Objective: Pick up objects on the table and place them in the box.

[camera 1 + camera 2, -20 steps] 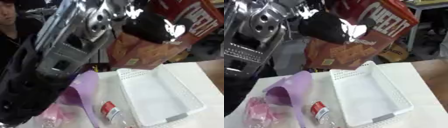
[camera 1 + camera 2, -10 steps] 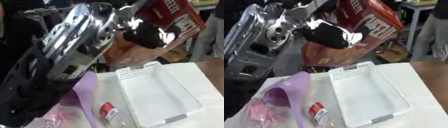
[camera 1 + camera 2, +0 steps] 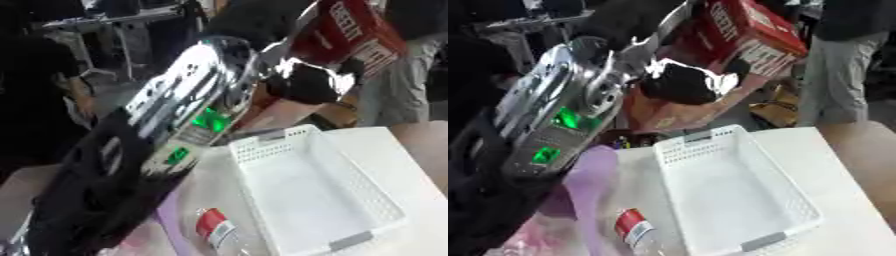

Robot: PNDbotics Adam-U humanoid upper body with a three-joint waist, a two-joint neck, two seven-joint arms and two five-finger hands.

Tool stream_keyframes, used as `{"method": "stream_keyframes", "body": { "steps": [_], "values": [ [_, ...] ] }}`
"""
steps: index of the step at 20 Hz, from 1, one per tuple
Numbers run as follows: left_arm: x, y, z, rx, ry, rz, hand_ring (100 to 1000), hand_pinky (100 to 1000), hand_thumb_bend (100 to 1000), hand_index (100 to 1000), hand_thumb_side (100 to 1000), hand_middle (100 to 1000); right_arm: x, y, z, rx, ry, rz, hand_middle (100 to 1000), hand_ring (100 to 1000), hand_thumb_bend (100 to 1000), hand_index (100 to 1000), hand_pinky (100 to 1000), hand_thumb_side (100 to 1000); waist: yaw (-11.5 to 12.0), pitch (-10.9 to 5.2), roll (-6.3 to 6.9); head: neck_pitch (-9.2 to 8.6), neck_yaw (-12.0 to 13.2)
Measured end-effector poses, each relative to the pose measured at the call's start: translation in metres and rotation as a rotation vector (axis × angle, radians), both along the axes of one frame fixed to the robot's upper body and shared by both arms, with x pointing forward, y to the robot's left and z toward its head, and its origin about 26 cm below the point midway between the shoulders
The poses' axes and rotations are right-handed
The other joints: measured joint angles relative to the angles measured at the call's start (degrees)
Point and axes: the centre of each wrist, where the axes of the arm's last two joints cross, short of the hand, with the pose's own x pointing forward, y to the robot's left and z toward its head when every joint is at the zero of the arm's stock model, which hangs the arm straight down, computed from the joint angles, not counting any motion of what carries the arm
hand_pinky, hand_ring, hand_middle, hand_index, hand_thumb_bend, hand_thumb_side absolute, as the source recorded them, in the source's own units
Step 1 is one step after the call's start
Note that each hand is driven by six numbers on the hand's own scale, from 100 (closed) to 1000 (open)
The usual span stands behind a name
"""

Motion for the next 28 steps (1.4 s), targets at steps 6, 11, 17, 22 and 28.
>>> {"method": "stream_keyframes", "body": {
  "steps": [6, 11, 17, 22, 28],
  "values": [
    [0.014, -0.012, -0.016, -0.025, 0.001, -0.016, 417, 550, 100, 539, 394, 322, 0.001, 0.001, 0.001, 0.0, -0.007, 0.008, 560, 626, 100, 569, 685, 705, -0.4, 0.11, 0.0, -0.47, 0.1],
    [0.029, -0.018, -0.03, 0.001, -0.026, -0.006, 450, 560, 100, 560, 300, 369, 0.001, 0.001, 0.002, 0.0, -0.007, 0.008, 559, 626, 100, 569, 685, 704, -0.8, 0.35, 0.0, -0.92, 0.2],
    [0.048, -0.02, -0.053, 0.101, -0.088, 0.024, 463, 568, 100, 568, 282, 384, 0.002, 0.001, 0.002, 0.001, -0.012, 0.011, 559, 626, 100, 569, 685, 703, -1.2, 0.88, 0.0, -1.53, 0.2],
    [0.061, -0.017, -0.066, 0.175, -0.093, 0.047, 583, 638, 113, 712, 488, 557, 0.002, 0.002, 0.0, 0.005, -0.012, 0.014, 559, 626, 100, 568, 684, 703, -1.2, 1.1, 0.0, -1.81, 0.2],
    [0.063, -0.018, -0.071, 0.245, -0.018, -0.007, 840, 820, 259, 883, 802, 854, 0.002, 0.002, 0.0, 0.004, -0.012, 0.015, 558, 626, 100, 568, 684, 701, -0.9, 1.2, 0.0, -1.89, 0.0]
  ]
}}
